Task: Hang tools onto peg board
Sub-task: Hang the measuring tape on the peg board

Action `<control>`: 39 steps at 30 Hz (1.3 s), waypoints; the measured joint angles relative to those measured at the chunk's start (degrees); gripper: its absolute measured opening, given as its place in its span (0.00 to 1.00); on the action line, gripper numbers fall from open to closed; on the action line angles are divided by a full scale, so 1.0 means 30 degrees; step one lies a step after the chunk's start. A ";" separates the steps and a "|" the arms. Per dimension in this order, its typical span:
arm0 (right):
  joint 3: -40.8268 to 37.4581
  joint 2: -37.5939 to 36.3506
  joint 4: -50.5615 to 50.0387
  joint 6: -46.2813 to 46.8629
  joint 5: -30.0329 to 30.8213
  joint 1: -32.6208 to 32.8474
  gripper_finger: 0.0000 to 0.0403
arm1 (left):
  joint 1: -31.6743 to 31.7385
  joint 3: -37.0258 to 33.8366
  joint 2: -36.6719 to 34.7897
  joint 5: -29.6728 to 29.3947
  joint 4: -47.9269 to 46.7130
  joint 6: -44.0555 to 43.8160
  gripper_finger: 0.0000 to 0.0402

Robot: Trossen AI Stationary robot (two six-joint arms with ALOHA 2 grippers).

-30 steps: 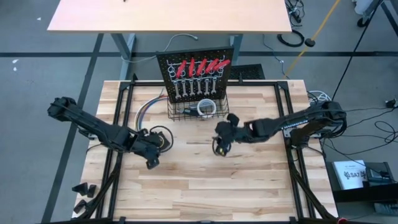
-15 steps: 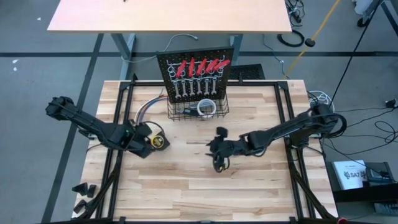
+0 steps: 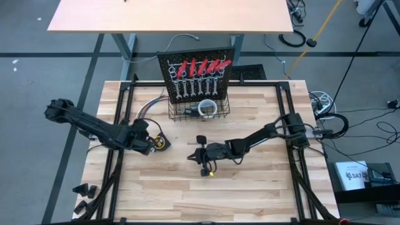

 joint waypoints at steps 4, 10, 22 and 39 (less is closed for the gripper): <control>0.0338 0.0492 -0.0413 -0.0857 -0.0062 -0.0019 0.00 | 0.0552 -0.1006 0.0069 -0.0044 0.2209 0.0961 0.10; 0.0521 0.0387 -0.0515 -0.1187 0.0004 -0.0011 0.00 | 0.1485 -0.2781 0.0450 0.1511 0.8066 0.4004 0.03; 0.0518 0.0362 -0.1251 -0.1375 0.0151 -0.0011 0.00 | 0.1556 -0.2878 0.1012 0.8491 1.9754 0.8924 0.01; 0.0492 -0.2222 -0.7232 0.2309 -0.2987 0.0217 0.00 | 0.0219 -0.1537 0.0830 0.6071 1.3972 0.8896 0.01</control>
